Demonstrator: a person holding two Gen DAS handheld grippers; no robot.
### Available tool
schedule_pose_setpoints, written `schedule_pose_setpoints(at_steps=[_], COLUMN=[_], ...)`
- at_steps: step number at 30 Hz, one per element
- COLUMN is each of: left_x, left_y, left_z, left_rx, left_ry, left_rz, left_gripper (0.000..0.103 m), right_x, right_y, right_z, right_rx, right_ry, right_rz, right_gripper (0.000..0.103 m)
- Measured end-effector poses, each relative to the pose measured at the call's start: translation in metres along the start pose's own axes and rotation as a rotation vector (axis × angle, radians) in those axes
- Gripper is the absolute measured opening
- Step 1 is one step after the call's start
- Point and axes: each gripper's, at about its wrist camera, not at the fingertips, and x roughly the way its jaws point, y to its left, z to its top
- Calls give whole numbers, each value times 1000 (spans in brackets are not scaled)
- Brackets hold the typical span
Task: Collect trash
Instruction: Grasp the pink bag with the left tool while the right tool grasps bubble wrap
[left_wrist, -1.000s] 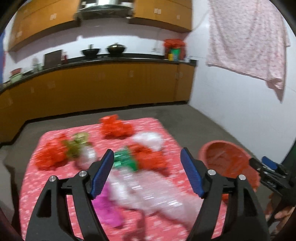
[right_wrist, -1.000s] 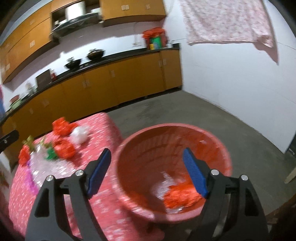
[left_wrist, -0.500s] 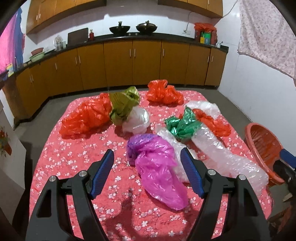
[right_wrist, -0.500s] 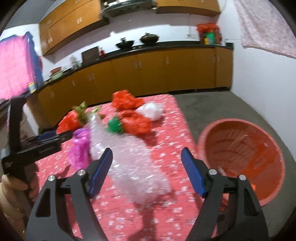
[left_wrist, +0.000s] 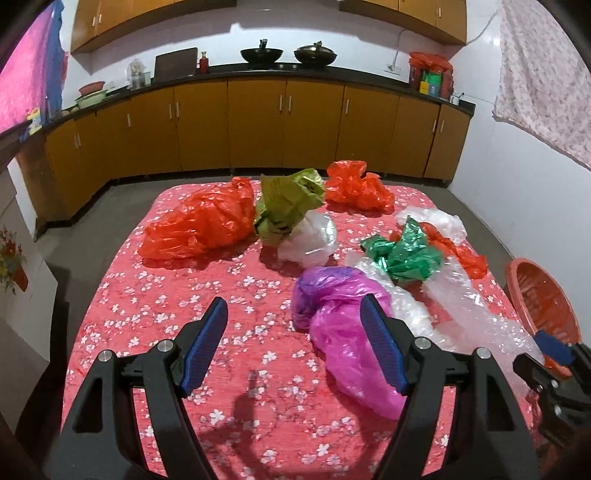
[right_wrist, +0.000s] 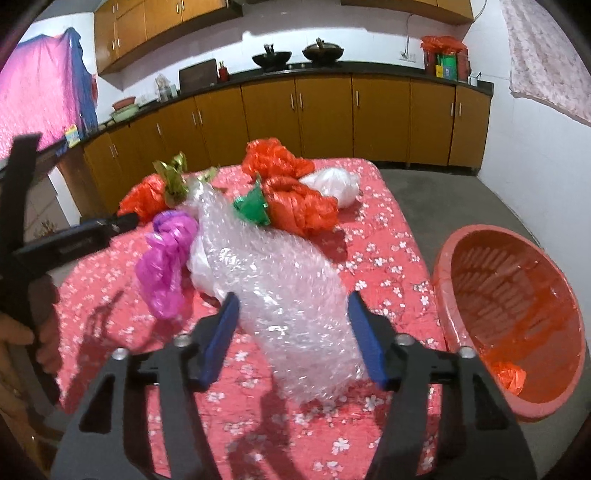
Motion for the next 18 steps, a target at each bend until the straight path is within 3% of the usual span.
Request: schedule_pose_setpoints(at_steps=[1,4,18], left_x=[0,1,36], left_y=[0,-5,-33], left_z=[0,-1,-7], left_rx=[2,13,11], left_ry=[2,6,101], left_rz=[-3,-19,-42], left_gripper=[74,74,74], right_x=[1,-1,-37], right_y=[-1,-6,-30], right_z=[-2,-3,-1], right_rx=[2,16,91], right_ry=[7,7,-69], right_rz=[1,2,4], right_gripper=[28,16,12])
